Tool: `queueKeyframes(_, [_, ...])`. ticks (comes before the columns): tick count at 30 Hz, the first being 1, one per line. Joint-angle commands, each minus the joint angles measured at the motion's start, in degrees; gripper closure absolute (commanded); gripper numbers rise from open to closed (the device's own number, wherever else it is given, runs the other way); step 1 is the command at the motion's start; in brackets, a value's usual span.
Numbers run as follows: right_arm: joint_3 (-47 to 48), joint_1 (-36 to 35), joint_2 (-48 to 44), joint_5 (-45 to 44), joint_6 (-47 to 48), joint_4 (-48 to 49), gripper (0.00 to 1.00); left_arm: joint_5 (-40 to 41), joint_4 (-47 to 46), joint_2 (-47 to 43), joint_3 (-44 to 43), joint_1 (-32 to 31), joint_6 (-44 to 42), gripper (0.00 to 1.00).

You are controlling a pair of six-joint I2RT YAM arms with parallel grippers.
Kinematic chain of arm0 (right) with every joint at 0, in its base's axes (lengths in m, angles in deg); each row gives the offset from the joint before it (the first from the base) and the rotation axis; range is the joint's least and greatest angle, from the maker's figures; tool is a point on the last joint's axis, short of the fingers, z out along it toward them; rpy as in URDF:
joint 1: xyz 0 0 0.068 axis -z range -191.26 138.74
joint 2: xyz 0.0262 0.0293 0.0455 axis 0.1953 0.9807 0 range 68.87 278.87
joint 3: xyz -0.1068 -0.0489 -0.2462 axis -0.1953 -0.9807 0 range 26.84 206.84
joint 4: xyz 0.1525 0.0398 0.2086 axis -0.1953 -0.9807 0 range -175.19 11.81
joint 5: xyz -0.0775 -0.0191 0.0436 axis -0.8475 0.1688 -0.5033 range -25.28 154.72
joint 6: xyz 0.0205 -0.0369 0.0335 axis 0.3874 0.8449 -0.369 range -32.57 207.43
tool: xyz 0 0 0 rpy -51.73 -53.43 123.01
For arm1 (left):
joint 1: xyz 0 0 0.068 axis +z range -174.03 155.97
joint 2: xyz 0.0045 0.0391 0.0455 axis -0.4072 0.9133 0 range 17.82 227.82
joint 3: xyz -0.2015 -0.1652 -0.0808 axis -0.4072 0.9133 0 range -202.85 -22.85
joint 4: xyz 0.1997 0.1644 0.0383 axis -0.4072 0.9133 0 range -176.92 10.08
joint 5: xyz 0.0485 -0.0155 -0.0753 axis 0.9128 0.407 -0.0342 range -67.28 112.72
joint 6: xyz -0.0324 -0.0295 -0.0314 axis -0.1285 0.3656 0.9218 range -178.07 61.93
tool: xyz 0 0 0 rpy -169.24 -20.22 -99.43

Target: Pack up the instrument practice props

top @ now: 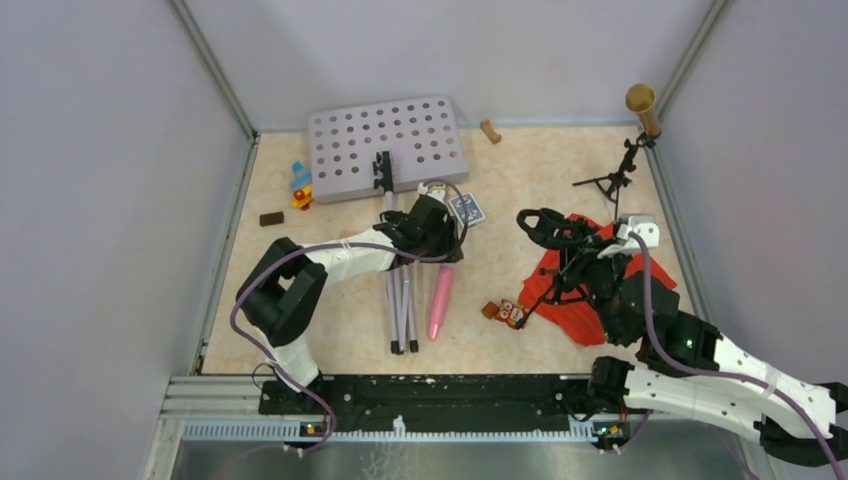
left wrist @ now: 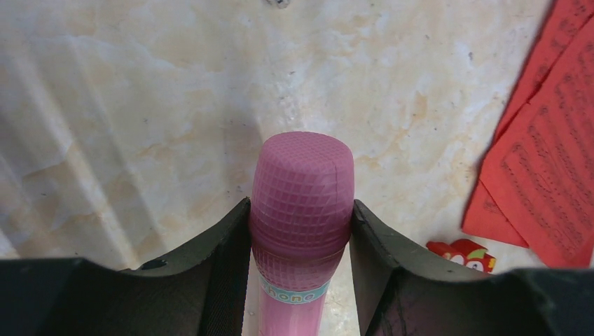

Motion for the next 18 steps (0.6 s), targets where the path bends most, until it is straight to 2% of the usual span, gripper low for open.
queueKeyframes(1, [1.4,-0.1,0.9,2.5,-1.3,2.5,1.00,1.7,-2.6,0.6,-2.4,0.8,-1.1,0.62])
queueKeyframes(4, [1.1,-0.1,2.1,3.2,-0.9,2.7,1.00,1.0,-3.9,0.2,-2.1,1.0,-1.0,0.47])
queueKeyframes(11, [1.6,-0.1,3.6,4.9,-2.7,4.3,1.00,0.9,-3.0,-3.8,-2.4,1.0,-3.8,0.19])
queueKeyframes(13, [1.8,0.0,3.9,4.6,-3.2,4.9,1.00,1.0,-2.8,-5.6,-1.9,1.0,-4.6,0.07])
queueKeyframes(15, [2.2,0.0,4.7,4.3,-3.4,5.5,1.00,0.9,-2.9,-7.7,-1.0,1.0,-5.7,0.03])
queueKeyframes(18, [3.6,-0.1,6.6,3.7,-5.3,5.5,1.00,-1.8,-5.0,-12.5,1.9,0.9,-7.7,0.02])
